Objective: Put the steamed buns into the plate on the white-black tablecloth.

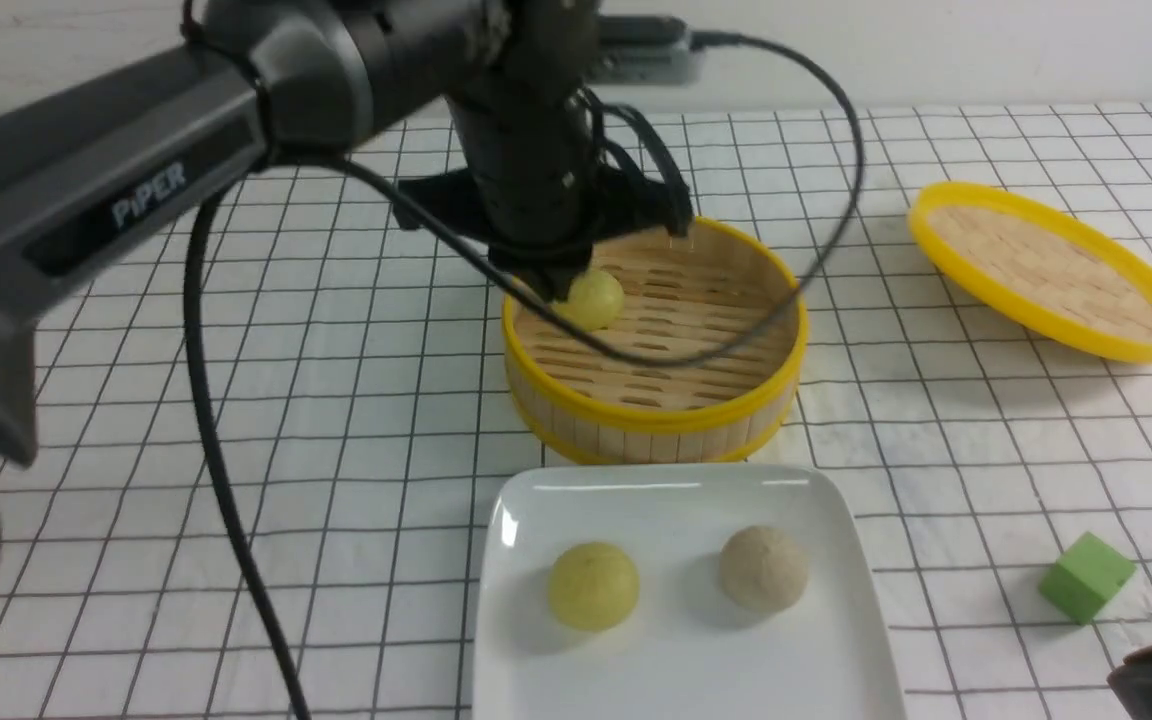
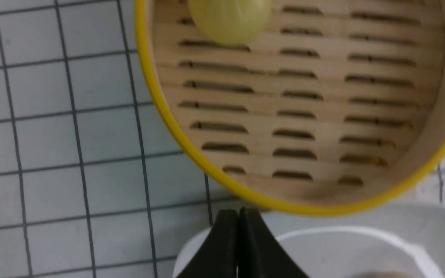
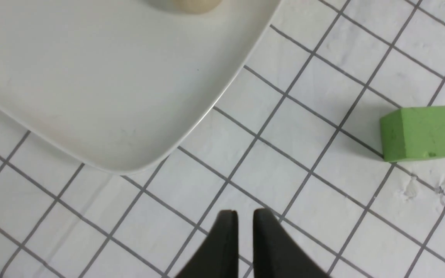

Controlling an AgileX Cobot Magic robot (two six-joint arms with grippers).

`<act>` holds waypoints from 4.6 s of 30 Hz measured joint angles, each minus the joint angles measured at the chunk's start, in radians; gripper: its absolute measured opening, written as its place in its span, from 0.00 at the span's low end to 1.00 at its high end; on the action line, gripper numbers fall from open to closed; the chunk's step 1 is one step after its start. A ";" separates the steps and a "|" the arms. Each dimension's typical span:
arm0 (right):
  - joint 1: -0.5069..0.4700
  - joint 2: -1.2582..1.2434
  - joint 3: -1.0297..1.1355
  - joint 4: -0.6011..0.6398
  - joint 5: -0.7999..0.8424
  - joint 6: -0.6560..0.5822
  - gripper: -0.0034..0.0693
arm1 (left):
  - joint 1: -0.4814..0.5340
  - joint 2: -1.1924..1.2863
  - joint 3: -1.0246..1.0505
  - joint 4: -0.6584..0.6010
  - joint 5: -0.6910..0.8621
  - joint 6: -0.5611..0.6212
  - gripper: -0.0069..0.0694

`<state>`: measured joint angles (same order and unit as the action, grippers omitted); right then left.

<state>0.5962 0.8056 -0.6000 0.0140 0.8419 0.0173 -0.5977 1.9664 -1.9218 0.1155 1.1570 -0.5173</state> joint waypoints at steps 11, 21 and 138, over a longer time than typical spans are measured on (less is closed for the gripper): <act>0.000 0.000 0.000 0.003 0.000 0.000 0.19 | 0.105 0.317 -0.305 -0.188 -0.058 0.223 0.36; 0.000 0.000 0.000 0.015 0.000 0.000 0.20 | 0.106 0.435 -0.334 -0.029 -0.190 0.229 0.65; 0.000 -0.711 0.293 0.060 -0.341 0.070 0.06 | -0.242 -0.270 0.484 0.119 -0.090 0.227 0.10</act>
<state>0.5962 0.0949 -0.3067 0.0735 0.5008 0.0875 -0.8394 1.6964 -1.4378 0.2342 1.0668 -0.2900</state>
